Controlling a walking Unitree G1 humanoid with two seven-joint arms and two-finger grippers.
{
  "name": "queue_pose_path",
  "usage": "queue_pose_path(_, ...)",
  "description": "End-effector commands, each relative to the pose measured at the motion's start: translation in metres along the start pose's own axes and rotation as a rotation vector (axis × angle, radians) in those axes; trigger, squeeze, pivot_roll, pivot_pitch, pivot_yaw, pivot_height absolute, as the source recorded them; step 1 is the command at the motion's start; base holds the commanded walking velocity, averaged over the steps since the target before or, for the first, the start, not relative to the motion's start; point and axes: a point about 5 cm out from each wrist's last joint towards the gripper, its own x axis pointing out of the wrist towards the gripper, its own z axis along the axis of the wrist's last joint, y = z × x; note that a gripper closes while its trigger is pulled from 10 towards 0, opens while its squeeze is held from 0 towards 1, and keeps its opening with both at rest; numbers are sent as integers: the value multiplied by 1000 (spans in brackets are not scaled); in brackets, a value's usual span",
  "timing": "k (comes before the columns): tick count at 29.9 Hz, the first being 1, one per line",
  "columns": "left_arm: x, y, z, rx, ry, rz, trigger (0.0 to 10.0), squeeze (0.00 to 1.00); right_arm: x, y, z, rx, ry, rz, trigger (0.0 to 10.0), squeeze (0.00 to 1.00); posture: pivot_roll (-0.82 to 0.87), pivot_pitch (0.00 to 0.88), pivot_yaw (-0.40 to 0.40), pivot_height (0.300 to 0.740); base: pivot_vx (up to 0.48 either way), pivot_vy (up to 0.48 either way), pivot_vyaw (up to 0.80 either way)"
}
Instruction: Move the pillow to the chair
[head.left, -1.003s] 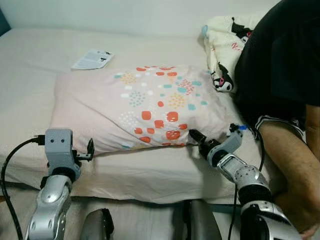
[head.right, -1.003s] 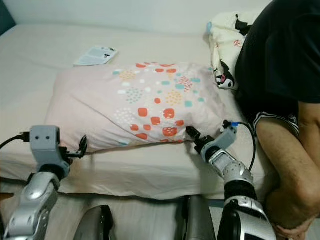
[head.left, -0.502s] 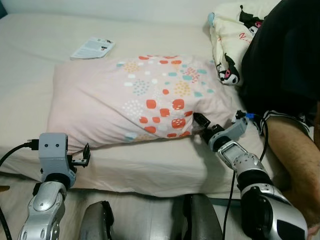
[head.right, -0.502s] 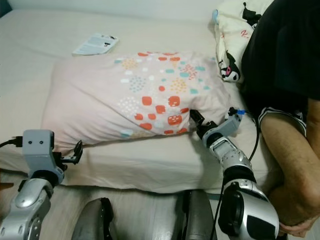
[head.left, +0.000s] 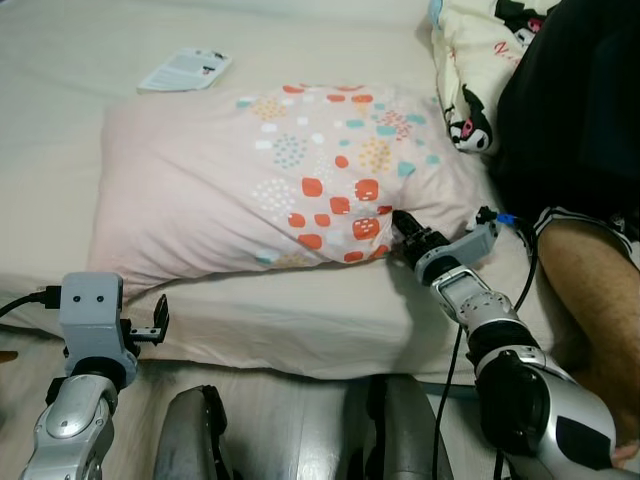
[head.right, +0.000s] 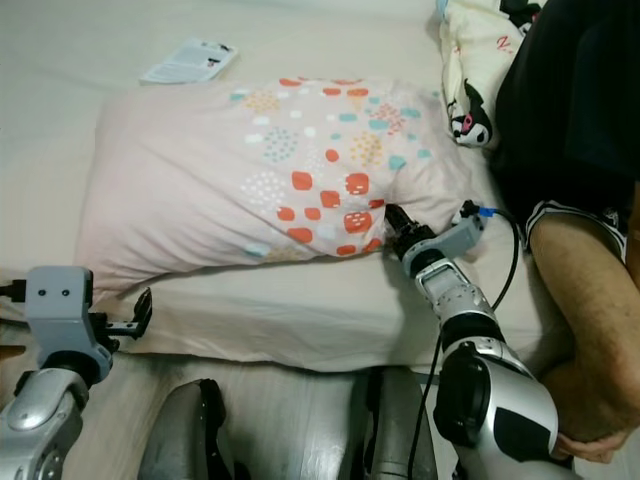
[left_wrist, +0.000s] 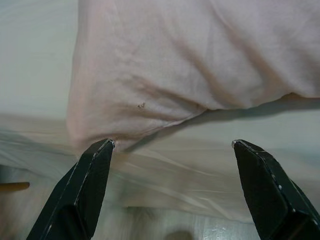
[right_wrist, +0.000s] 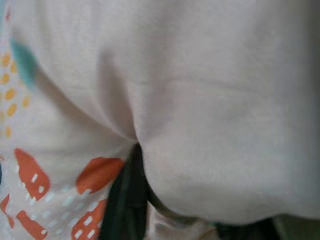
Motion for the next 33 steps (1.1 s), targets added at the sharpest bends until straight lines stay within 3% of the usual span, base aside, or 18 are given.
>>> queue_pose_path(1,-2,4,-2,11,20,3,10000,0,-2,-4,4,-7,-14,-16,0,0,89,361,-51,450,0,0,0)
queue_pose_path(5,-1,4,-2,12,23,3,10000,0,-3,-4,6,-24,-14,0,0,0,86,360,-47,450,0,0,0)
queue_pose_path(9,0,3,-2,10,28,1,10000,0,-2,0,7,-100,-1,44,0,0,85,357,-43,450,0,0,0)
queue_pose_path(12,3,1,0,-6,22,3,10000,0,4,19,16,-167,-15,157,0,0,79,343,-41,450,0,0,0)
queue_pose_path(18,6,0,1,-21,19,7,10000,0,6,29,19,-217,-5,216,0,0,66,329,-41,450,0,0,0)
queue_pose_path(19,16,-4,4,-42,13,24,10000,0,6,56,26,-271,18,391,0,0,34,293,-42,460,0,0,0)
queue_pose_path(22,16,-4,4,-42,13,24,10000,0,6,56,26,-271,18,391,0,0,34,293,-42,460,0,0,0)
queue_pose_path(23,26,-11,9,-51,-3,26,10000,0,-3,89,23,-318,75,601,0,0,12,258,-43,469,0,0,0)
queue_pose_path(25,26,-11,9,-51,-3,26,10000,0,-3,89,23,-318,75,601,0,0,12,258,-43,469,0,0,0)
queue_pose_path(28,37,-18,14,-68,-29,15,10000,0,-25,116,1,-394,207,812,0,0,-13,218,-42,484,0,0,0)
queue_pose_path(31,40,-21,15,-81,-37,11,10000,0,-33,122,-5,-409,241,862,0,0,-20,205,-43,489,0,0,0)
queue_pose_path(33,45,-27,18,-102,-59,4,10000,0,-46,134,-6,-413,267,942,0,0,-30,168,-47,498,0,0,0)
